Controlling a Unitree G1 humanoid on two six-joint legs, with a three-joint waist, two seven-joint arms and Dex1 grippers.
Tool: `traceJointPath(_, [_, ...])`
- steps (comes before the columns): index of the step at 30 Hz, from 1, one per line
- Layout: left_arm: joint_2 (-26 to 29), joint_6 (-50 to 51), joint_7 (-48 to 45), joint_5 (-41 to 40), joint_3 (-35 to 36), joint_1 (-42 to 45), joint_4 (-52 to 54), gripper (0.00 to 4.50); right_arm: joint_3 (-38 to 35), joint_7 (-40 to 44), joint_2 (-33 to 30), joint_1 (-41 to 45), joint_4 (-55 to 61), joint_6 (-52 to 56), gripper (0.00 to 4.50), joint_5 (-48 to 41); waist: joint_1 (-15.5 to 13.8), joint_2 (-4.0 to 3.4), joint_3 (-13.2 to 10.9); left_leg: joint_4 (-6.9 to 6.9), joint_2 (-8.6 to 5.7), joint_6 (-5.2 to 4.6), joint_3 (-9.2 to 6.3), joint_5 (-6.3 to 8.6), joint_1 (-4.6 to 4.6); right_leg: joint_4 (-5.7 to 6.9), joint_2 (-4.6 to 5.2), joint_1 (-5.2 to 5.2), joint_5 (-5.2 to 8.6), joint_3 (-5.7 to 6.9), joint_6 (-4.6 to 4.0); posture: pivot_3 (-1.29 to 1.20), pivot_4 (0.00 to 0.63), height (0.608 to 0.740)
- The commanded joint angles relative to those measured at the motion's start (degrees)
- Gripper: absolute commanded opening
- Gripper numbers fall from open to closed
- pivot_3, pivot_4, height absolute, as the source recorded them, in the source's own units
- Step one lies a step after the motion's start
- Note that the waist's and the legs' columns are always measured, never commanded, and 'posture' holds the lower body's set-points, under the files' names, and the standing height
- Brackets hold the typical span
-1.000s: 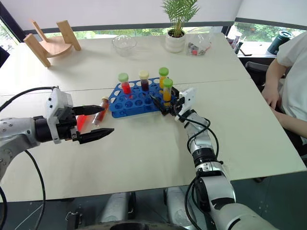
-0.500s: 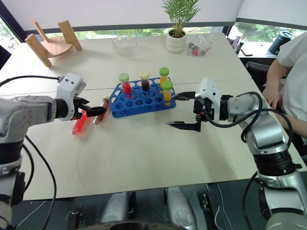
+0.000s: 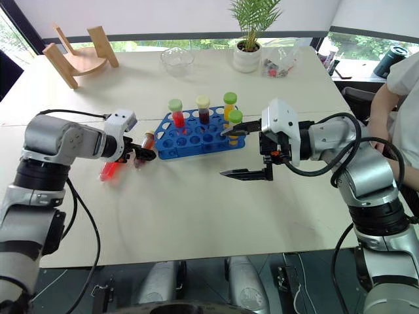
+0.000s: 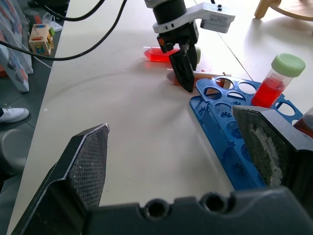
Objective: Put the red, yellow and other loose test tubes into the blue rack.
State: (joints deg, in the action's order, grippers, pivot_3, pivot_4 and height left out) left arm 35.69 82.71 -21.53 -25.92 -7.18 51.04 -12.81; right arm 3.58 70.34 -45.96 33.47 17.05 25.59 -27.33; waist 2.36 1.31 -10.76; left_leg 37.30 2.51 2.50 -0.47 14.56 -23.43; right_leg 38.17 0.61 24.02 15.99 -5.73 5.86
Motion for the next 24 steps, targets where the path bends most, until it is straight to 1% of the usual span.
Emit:
traceJointPath(1, [-1.4,-4.6,0.6,3.5,0.4,2.1,-4.6,4.50,-1.8,-0.8,-0.5,0.3,2.7,0.6,4.44,-1.5,0.0,0.00,0.0,0.01,-0.01,0.00,0.00,0.00,0.00,0.00,0.00,-0.01,0.00,0.00,0.00,0.00,0.150,0.740])
traceJointPath(7, [-4.2,-9.0,0.6,6.5,1.2,3.6,-10.9,4.50,-1.6,-1.4,-0.7,0.1,3.5,0.5,4.44,-1.3,-0.1,-0.04,0.0,0.04,-0.01,0.00,-0.02,-0.01,0.04,0.03,0.00,-0.07,0.00,0.01,0.00,0.00,0.150,0.740])
traceJointPath(10, [-5.2,-8.9,0.1,7.0,1.7,3.8,-11.1,3.68,-1.4,-1.7,-0.8,0.3,3.5,0.8,4.50,-1.2,-0.1,-0.04,0.0,0.06,-0.02,0.00,-0.03,0.00,0.08,0.02,0.01,-0.15,0.00,0.01,0.01,0.00,0.150,0.740])
traceJointPath(11, [-5.5,-8.5,-0.1,7.1,2.0,3.8,-10.9,3.04,-1.4,-1.8,-0.8,0.4,3.5,0.8,4.50,-1.2,-0.1,-0.04,0.0,0.07,-0.02,0.00,-0.03,0.00,0.08,0.02,0.01,-0.15,0.00,0.01,0.01,0.00,0.150,0.740])
traceJointPath(12, [-5.6,-8.2,-0.3,7.2,2.2,3.8,-10.6,2.64,-1.3,-1.8,-0.9,0.5,3.3,0.7,4.50,-1.0,-0.1,-0.04,0.0,0.07,-0.02,0.00,-0.03,0.00,0.08,0.02,0.01,-0.15,0.00,0.01,0.01,0.00,0.150,0.740])
traceJointPath(15, [-5.6,-6.9,-0.4,7.4,3.1,3.6,-9.6,1.04,-1.4,-1.9,-0.8,0.6,3.2,0.7,4.50,-0.9,-0.2,-0.04,0.0,0.07,-0.04,0.00,-0.05,0.00,0.06,0.01,0.02,-0.15,0.00,0.03,0.01,0.00,0.150,0.740])
traceJointPath(16, [-5.3,-6.3,-0.5,7.4,3.5,3.3,-9.1,0.84,-1.3,-2.0,-0.8,0.7,3.1,0.7,4.50,-0.8,-0.2,-0.04,0.0,0.07,-0.04,0.00,-0.05,0.00,0.06,0.01,0.02,-0.15,0.00,0.03,0.02,0.00,0.150,0.740])
traceJointPath(19, [-3.8,-4.1,-0.9,7.0,5.1,2.3,-5.9,0.83,-1.3,-2.4,-0.7,0.5,3.1,0.9,4.50,-0.8,-0.1,-0.04,0.0,0.05,-0.04,0.00,-0.06,0.00,0.05,0.00,0.02,-0.13,0.00,0.03,0.02,0.00,0.150,0.740])
traceJointPath(21, [-1.7,-3.2,-1.5,6.2,7.4,1.0,-0.2,0.83,-1.4,-3.0,-0.6,0.3,3.3,0.9,4.50,-0.5,0.2,-0.03,0.0,0.04,-0.03,0.00,-0.07,0.00,0.04,0.00,0.02,-0.11,0.01,0.03,0.02,0.00,0.150,0.740])
traceJointPath(22, [-1.7,-3.3,-1.3,5.1,10.9,0.6,3.6,0.83,-1.6,-3.3,-0.6,0.0,3.6,1.0,4.50,-0.7,0.3,-0.03,0.0,0.02,-0.03,0.00,-0.06,0.00,0.03,0.01,0.02,-0.07,0.01,0.02,0.02,0.00,0.150,0.740])
traceJointPath(24, [-3.1,-4.1,-1.0,1.5,20.2,0.6,10.5,0.83,-2.1,-4.9,-0.3,-0.7,4.1,1.8,4.50,-0.8,0.2,0.03,0.0,-0.01,0.01,0.02,-0.06,-0.01,-0.01,0.03,0.00,0.01,0.00,0.01,0.02,0.00,0.150,0.740])
